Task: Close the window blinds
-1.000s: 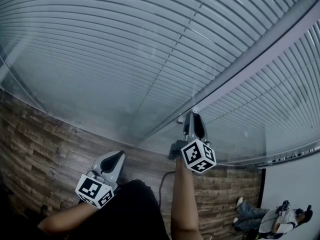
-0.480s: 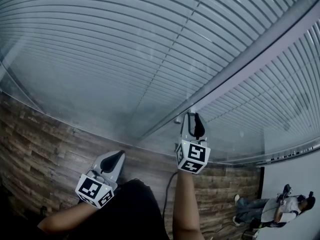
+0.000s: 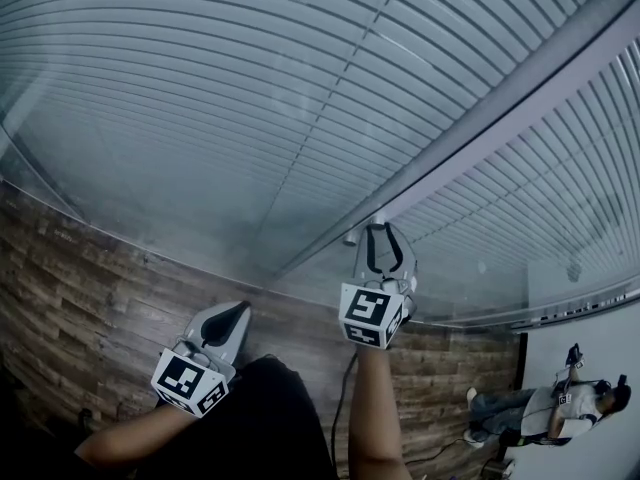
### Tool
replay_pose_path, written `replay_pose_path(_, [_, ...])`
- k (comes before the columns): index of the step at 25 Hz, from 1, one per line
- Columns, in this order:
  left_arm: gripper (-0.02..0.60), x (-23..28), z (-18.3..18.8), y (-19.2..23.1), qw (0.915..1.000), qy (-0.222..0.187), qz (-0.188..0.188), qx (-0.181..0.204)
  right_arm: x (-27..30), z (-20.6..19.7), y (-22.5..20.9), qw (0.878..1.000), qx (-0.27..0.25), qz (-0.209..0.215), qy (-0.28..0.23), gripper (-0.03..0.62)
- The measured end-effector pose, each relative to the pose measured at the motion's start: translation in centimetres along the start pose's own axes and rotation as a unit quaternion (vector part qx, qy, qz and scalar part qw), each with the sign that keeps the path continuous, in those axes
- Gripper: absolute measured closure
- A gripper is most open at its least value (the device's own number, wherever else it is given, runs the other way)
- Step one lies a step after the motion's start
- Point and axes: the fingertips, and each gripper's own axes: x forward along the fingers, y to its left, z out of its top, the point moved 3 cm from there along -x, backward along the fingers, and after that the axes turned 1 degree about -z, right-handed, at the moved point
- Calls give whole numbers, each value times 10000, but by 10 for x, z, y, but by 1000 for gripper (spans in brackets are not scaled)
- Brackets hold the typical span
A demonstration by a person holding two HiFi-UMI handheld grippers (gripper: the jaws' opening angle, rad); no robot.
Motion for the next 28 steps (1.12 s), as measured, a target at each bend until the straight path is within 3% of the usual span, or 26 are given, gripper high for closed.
replay_pose_path(4, [581, 14, -2, -12, 10000, 31, 62, -35, 3, -5, -7, 9970, -765, -5, 113, 470])
replay_pose_path(10, [581, 14, -3, -19, 9999, -19, 147, -48, 1, -2, 0, 9916, -1285, 84, 126, 468])
replay_pose_path(13, [581, 24, -2, -28, 9999, 7, 163, -36, 2, -4, -5, 9917, -1277, 154, 72, 468])
replay_pose_path(22, [581, 35, -3, -44, 9999, -69, 142, -57, -6, -6, -15, 9976, 340, 458, -397, 471])
replay_pose_path(28, [581, 46, -9, -52, 9998, -32, 173, -24, -22, -6, -29, 9791, 1668, 817, -834, 460])
